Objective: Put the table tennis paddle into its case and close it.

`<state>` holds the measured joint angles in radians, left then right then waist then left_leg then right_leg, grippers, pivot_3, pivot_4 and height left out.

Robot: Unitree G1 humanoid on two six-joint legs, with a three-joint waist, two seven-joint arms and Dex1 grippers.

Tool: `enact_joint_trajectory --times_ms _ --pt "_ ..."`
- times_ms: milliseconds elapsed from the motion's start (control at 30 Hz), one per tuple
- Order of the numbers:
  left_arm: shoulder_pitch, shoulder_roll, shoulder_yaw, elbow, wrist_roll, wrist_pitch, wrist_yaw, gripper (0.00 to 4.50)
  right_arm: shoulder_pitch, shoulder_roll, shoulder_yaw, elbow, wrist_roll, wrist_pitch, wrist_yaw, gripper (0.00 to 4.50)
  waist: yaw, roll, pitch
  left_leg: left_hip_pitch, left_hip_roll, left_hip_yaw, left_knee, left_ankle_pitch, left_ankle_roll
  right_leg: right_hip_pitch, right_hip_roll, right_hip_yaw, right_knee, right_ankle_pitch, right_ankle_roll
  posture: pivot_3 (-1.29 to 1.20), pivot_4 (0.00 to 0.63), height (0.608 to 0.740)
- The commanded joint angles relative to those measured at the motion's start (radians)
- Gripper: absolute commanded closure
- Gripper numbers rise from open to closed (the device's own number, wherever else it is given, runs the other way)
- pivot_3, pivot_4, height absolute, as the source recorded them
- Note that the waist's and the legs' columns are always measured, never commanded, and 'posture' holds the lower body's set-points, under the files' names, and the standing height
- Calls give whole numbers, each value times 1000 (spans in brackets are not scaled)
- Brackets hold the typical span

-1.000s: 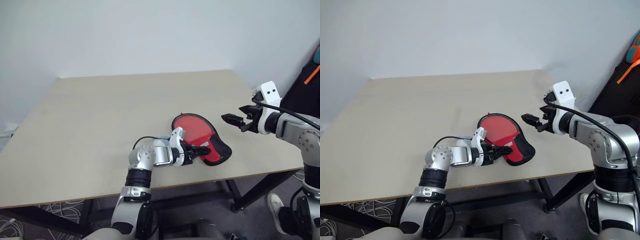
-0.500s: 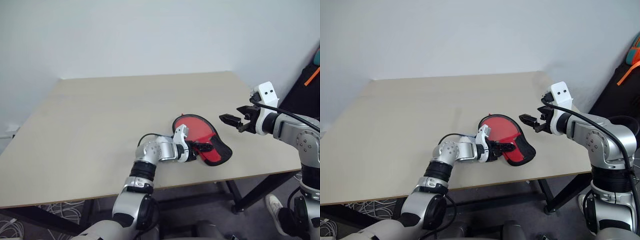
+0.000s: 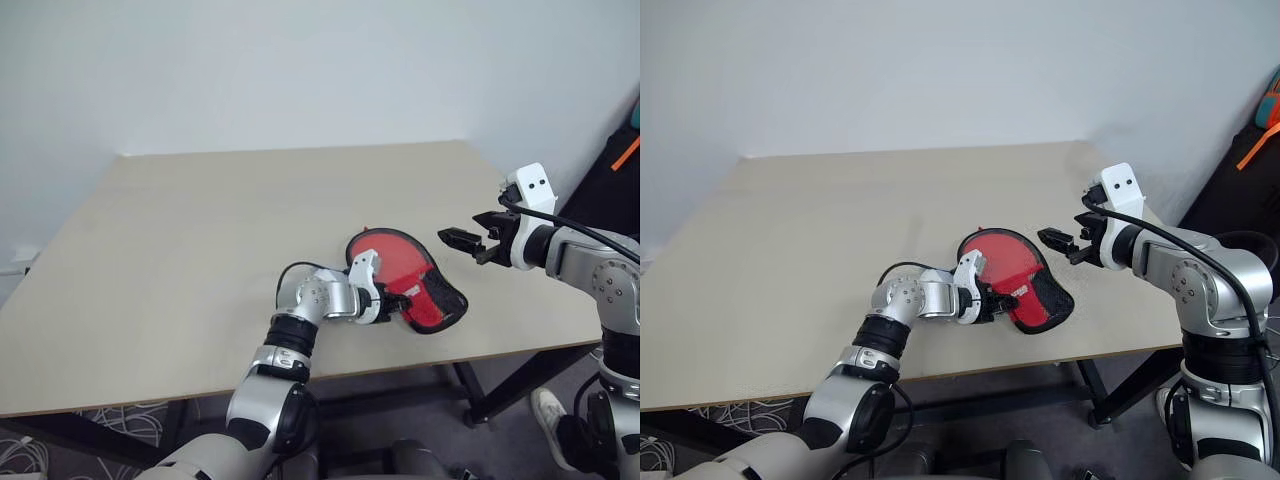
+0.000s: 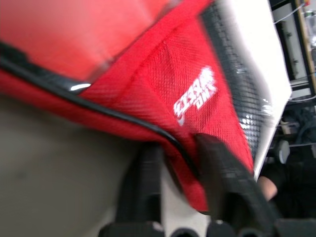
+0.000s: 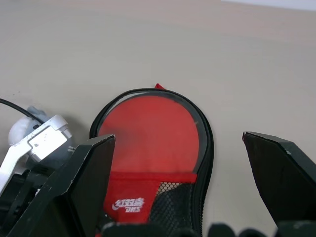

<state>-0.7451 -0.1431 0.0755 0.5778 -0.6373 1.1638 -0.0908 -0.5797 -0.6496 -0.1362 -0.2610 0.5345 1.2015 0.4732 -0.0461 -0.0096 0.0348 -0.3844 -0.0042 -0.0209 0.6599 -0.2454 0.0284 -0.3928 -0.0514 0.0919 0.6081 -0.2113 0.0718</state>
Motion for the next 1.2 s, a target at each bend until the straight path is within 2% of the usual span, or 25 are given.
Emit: enact_joint_trajectory --times_ms 33,200,333,467,700,833,1000,1200 --pt "13 -54 -7 -1 23 99 33 4472 -29 4 -21 -27 6 -2 -13 0 0 0 0 -1 0 0 0 0 0 -1 0 0 0 0 0 0 0 740" --pt "44 -31 21 -118 -1 207 38 4472 -24 10 -20 -34 11 3 -16 0 0 1 0 -11 0 0 0 2 5 -11 0 0 1 1 3 0 0 740" --pt "78 -9 112 -320 -46 421 64 4472 -22 11 -12 -36 15 6 -14 0 -1 1 1 -13 0 1 -5 2 5 -16 1 3 1 1 4 0 0 740" --pt "110 35 128 -398 -119 451 107 4472 -24 16 -5 -39 15 8 -15 0 0 2 1 -12 0 2 -8 2 5 -17 1 4 1 0 3 0 0 740" --pt "201 186 64 -505 -450 451 256 4472 -23 28 -3 -47 22 16 -21 0 0 2 2 -11 1 3 -4 2 5 -16 1 5 3 0 3 0 0 740" --pt "267 301 -24 -569 -724 451 362 4472 -24 37 2 -51 26 21 -21 0 -1 3 2 -11 1 3 -2 2 5 -16 1 5 4 0 3 0 0 740" --pt "269 385 -117 -585 -986 444 476 4472 -29 44 9 -49 25 22 -20 0 1 2 2 -12 0 2 0 2 5 -15 1 5 5 0 3 0 0 740" --pt "260 521 -313 -606 -1284 259 653 4472 -36 52 19 -47 28 22 -21 0 0 2 2 -12 0 3 1 2 5 -16 1 5 5 -1 1 0 0 740"
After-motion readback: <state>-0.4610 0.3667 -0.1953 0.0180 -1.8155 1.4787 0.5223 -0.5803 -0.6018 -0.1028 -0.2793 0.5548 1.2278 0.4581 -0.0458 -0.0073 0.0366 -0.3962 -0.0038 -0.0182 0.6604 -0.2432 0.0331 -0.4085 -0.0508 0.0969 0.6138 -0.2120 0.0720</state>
